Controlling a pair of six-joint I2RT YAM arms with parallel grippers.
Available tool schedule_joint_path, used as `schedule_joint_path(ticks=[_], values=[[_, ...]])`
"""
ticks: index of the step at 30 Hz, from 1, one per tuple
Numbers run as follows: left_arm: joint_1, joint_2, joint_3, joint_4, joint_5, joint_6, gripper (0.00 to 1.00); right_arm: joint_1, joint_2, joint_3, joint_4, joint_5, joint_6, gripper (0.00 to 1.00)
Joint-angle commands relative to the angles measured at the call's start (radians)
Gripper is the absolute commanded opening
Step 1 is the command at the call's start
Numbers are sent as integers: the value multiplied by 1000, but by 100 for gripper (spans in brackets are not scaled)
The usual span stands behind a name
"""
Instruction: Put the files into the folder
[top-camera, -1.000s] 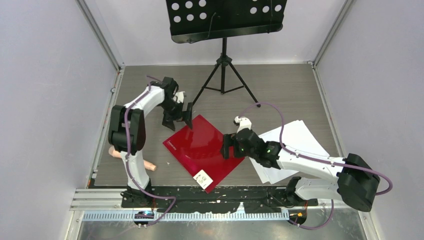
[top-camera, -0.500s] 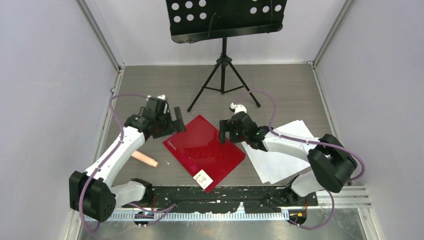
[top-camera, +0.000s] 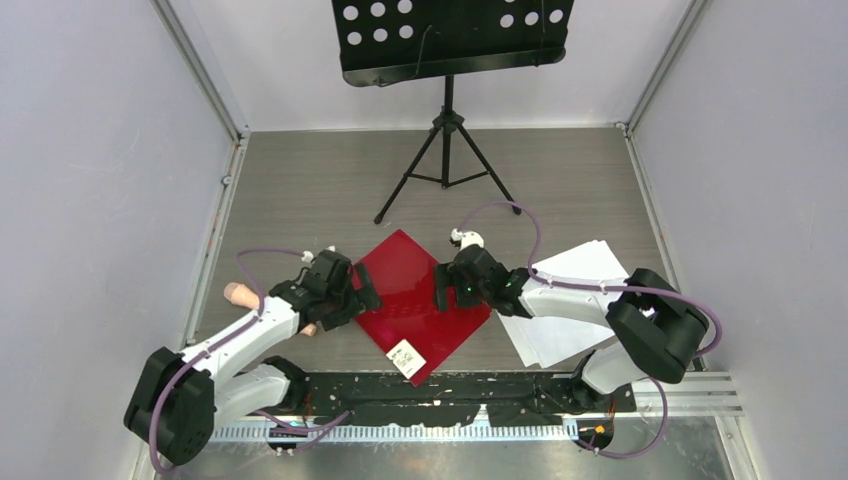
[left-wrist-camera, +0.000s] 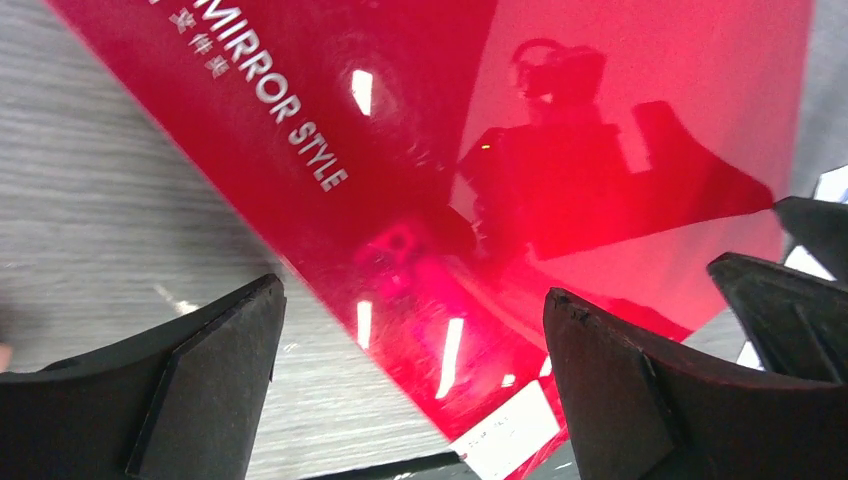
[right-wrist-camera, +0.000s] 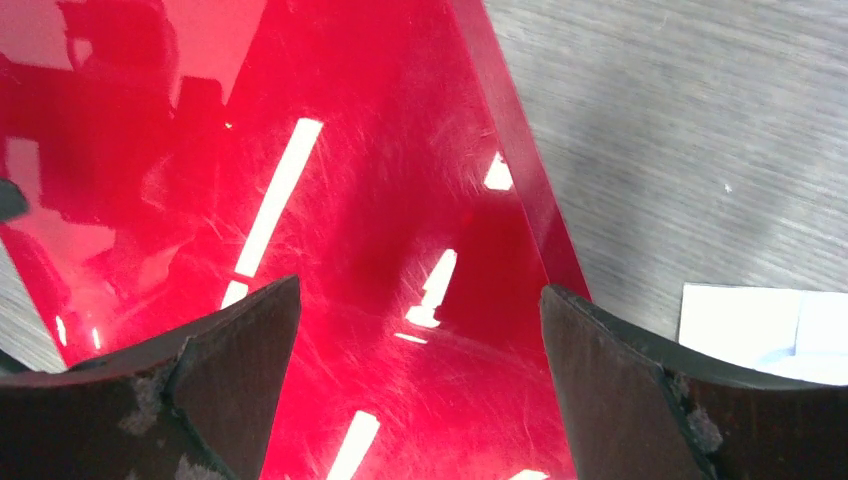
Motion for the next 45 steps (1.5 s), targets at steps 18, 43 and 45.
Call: schedule_joint_path(ticks=[18,43,45], values=[[-1,91,143,34,-29,6,100,107,-243,-96,-137,60,258,95],[284,708,650,-36,216,520,100,605,-26,-378,712,269,1100,95],[286,714,632,-19,236,518,100,605,-9,-416,770,299,1128,95]])
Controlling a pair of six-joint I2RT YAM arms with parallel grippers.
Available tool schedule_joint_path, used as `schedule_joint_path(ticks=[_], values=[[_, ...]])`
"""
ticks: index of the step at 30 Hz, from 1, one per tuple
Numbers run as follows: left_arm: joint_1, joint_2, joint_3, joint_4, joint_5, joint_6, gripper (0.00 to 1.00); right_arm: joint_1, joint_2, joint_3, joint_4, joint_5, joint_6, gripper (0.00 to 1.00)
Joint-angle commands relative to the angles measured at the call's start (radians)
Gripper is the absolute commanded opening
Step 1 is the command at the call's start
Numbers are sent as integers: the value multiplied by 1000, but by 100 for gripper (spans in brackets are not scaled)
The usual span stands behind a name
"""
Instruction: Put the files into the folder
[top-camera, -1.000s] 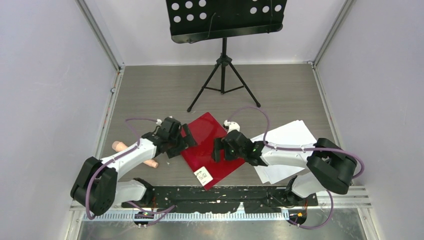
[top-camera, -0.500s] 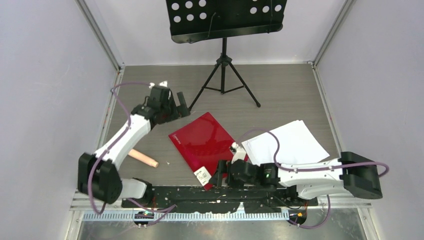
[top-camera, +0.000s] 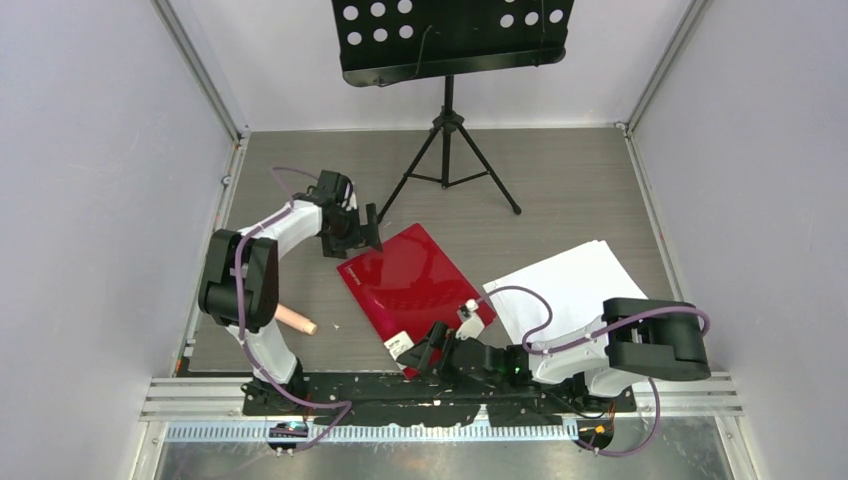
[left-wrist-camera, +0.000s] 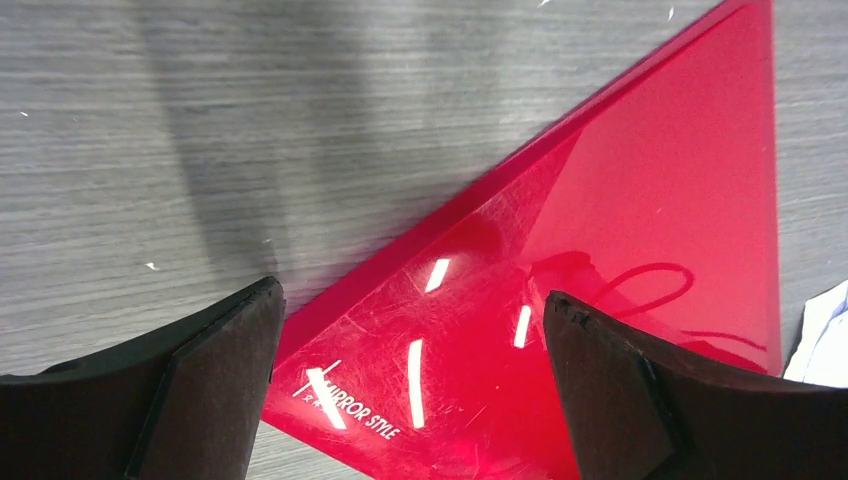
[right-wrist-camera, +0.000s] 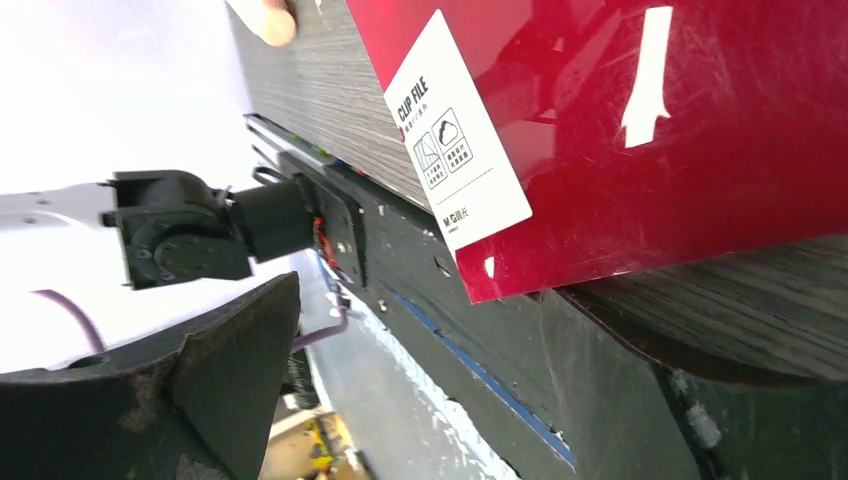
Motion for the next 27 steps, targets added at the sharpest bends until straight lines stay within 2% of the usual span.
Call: schedule_joint_path(ticks=[1,5,12,16,20,22,25,27], values=[[6,1,-35,40,61,25,100,7,40,-83,212,99,116,95],[7,-4,-66,43,78,23,100,29,14,-159,277,197,161,96],[5,-28,-153,86,133,-4,100,56,-149,-190,187,371,146,96],[-1,-49,-212,122,168,-24,100,58,-172,-191,185,407,128,96],[-3,-50,-238,129,167,-24,100,58,-149,-190,200,381,141,96],[-3,-41,-232,119,160,-17,100,71,-172,-189,147,371,168,97],[-3,-36,-222,116,158,-17,100,119,-235,-125,-127,349,242,95],[-3,-34,-215,116,155,-21,100,151,-233,-91,-208,331,279,95]])
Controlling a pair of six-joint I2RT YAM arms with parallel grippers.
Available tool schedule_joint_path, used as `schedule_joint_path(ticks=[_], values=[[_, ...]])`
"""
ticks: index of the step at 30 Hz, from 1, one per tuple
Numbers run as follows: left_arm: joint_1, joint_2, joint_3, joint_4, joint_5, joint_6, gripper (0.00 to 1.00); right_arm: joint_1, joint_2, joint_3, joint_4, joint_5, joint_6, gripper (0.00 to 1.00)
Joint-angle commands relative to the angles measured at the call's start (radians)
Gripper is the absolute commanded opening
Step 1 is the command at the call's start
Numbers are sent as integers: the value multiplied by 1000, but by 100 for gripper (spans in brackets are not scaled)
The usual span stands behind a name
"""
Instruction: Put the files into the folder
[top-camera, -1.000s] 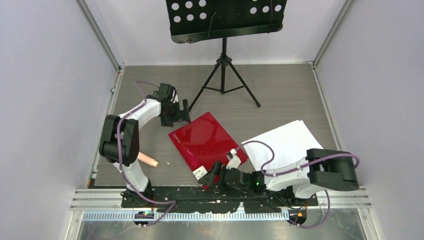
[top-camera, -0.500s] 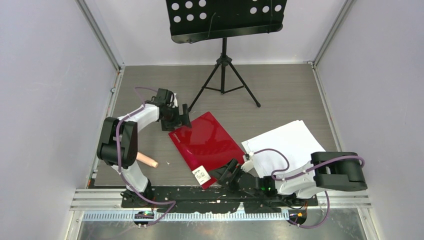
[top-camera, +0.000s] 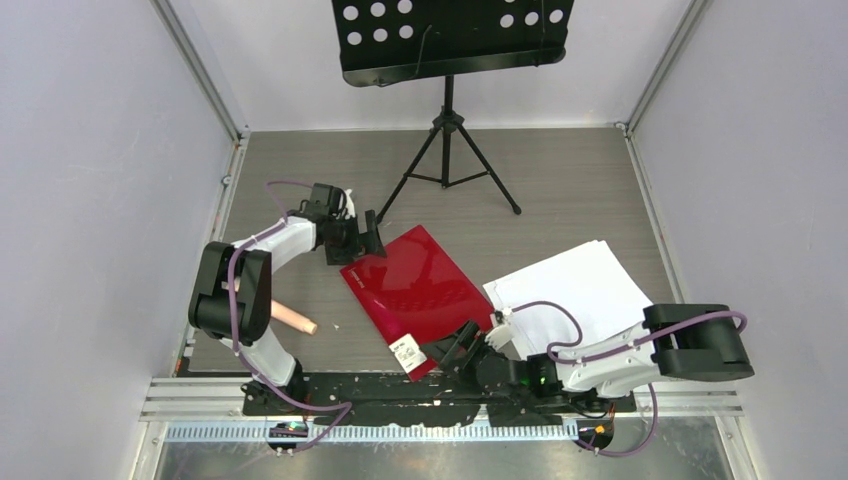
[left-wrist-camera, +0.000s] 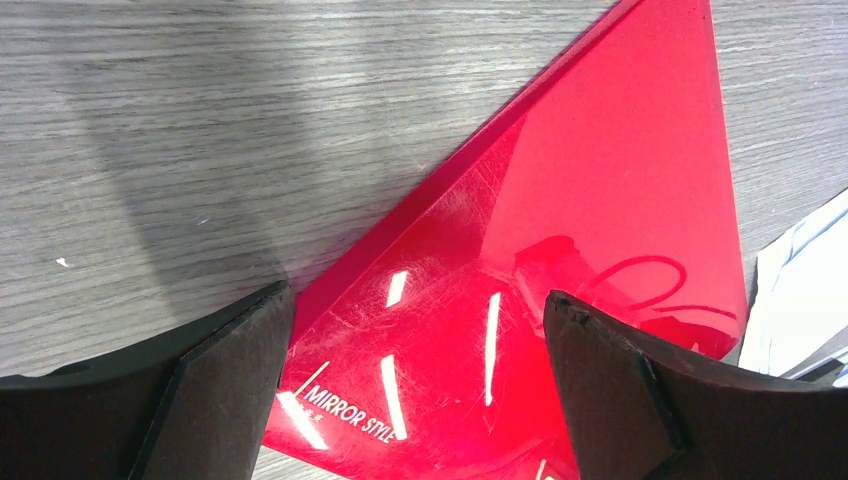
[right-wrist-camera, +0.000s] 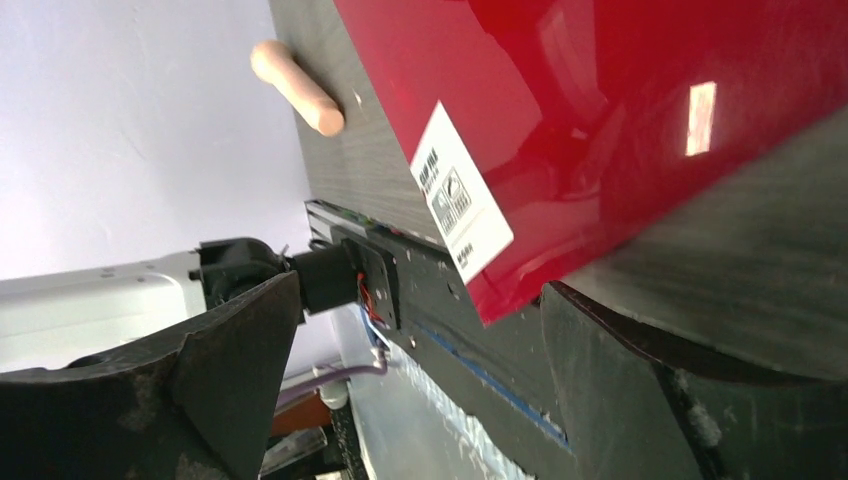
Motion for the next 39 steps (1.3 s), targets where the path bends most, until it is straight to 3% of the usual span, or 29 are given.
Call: schedule_joint_path(ticks=[1,13,24,34,39], values=[[-11,50,-27,-58,20,-8,100,62,-25,87,-227,8,112,95],[-11,44,-7,-75,26,6,100,95,297,16,299,62,170,95],[-11,49,-19,-65,42,9,100,95,415,-52,556,163,189,95],[-11,55,-16,-71,58,16,100,95,487,-74,676,228,187,95],[-12,60,-25,-63,79,14,100,92,425,-68,637,264,107,99]])
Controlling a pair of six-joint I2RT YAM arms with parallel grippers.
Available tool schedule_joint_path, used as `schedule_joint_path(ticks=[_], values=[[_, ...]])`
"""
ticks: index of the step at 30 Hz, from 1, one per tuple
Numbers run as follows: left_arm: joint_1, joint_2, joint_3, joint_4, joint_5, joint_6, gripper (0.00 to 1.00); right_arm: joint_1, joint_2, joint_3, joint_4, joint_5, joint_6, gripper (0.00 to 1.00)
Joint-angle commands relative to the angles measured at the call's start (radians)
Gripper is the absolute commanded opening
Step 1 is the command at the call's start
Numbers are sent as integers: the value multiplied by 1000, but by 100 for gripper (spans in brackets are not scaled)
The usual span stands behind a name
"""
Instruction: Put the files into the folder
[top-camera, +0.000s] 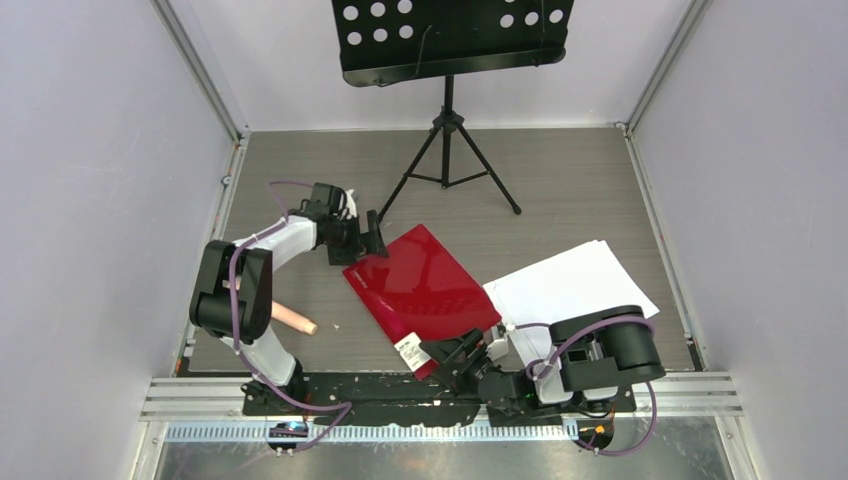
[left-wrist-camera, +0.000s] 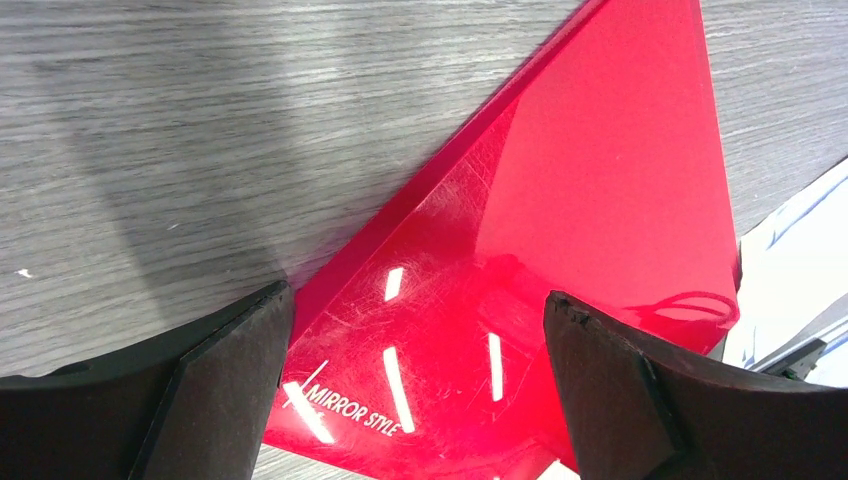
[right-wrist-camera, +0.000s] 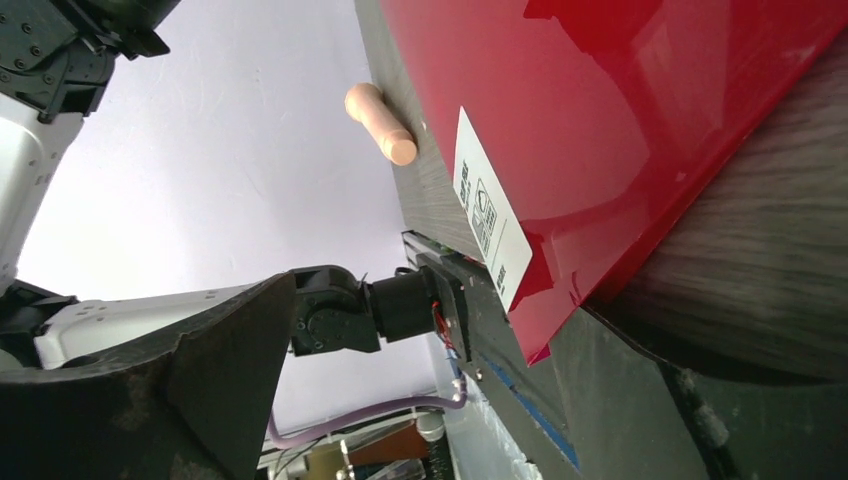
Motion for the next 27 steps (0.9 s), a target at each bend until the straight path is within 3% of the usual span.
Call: schedule_joint_path(ticks=[1,5,8,10,16,18,20,21,22,23,24,27], values=[[-12,52,-35,-57,48,9,100,-10,-91,2,-127,81,-69,100],[-12,59,-36,-56,65,13,100,-32,-286,85,-443,100,-181,94],[-13,62,-34,-54,80,13,100,-37,-426,217,-785,174,-334,91],[-14,63,-31,-52,94,12,100,-37,-449,284,-881,223,-441,89],[-30,55,-9,-63,118,7,100,-77,-366,381,-929,238,-643,82],[-31,36,-3,-73,124,6,100,-86,-340,414,-968,252,-695,74],[-31,-4,6,-99,111,3,100,-89,-326,468,-1057,272,-742,54],[-32,-30,14,-117,99,6,100,-88,-322,513,-1086,294,-791,39],[-31,-53,21,-140,82,6,100,-87,-317,540,-1165,306,-807,32],[-31,-83,30,-166,53,5,100,-81,-311,603,-1278,339,-837,16],[-30,-115,41,-194,16,-4,100,-73,-305,636,-1329,362,-860,8],[-21,-222,52,-261,-104,-81,100,-3,-247,838,-1657,549,-926,5]])
